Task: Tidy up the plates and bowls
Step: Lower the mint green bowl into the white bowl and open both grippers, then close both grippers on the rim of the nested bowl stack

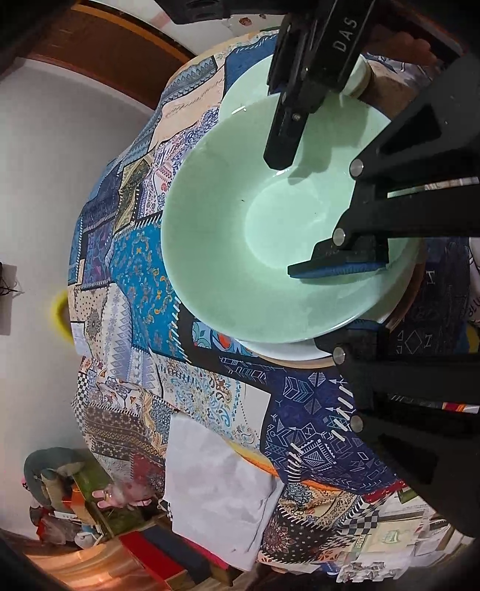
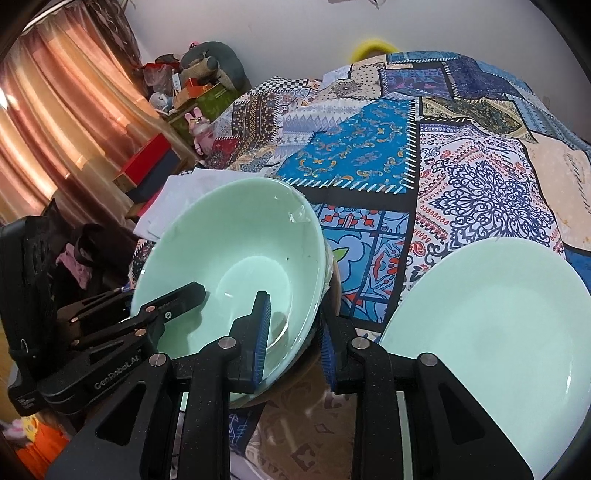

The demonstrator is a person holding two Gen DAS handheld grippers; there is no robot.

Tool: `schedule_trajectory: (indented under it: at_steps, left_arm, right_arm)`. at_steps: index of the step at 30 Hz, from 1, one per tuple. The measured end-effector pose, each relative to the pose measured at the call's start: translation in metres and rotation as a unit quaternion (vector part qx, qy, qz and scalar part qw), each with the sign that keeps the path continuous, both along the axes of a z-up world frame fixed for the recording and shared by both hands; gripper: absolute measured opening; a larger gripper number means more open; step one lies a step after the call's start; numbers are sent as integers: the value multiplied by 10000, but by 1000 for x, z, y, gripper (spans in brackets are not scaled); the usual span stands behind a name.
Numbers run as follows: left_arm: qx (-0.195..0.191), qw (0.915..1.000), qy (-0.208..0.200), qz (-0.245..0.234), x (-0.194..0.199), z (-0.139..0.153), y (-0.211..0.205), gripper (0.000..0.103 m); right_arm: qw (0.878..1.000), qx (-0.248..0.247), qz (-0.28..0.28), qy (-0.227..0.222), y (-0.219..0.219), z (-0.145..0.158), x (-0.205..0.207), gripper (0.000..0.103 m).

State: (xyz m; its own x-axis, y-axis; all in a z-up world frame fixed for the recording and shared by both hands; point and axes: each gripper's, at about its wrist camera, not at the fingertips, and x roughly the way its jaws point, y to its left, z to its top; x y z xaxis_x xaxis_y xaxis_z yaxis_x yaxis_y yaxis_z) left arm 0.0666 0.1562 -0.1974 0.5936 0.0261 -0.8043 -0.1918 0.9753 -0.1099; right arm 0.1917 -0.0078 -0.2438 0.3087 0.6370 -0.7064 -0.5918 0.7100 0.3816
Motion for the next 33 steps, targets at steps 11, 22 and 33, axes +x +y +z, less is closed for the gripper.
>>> schedule_trajectory:
  at_steps: [11, 22, 33]
  left_arm:
    - [310, 9994, 130, 57, 6, -1, -5, 19]
    - [466, 9977, 475, -103, 18, 9, -24, 67]
    - [-64, 9944, 1059, 39, 32, 16, -15, 70]
  right_arm:
    - [9993, 97, -62, -351, -5, 10, -5, 36]
    - [9992, 354, -86, -185, -20, 7, 0, 37]
    - [9978, 641, -132, -62, -37, 6, 3, 44]
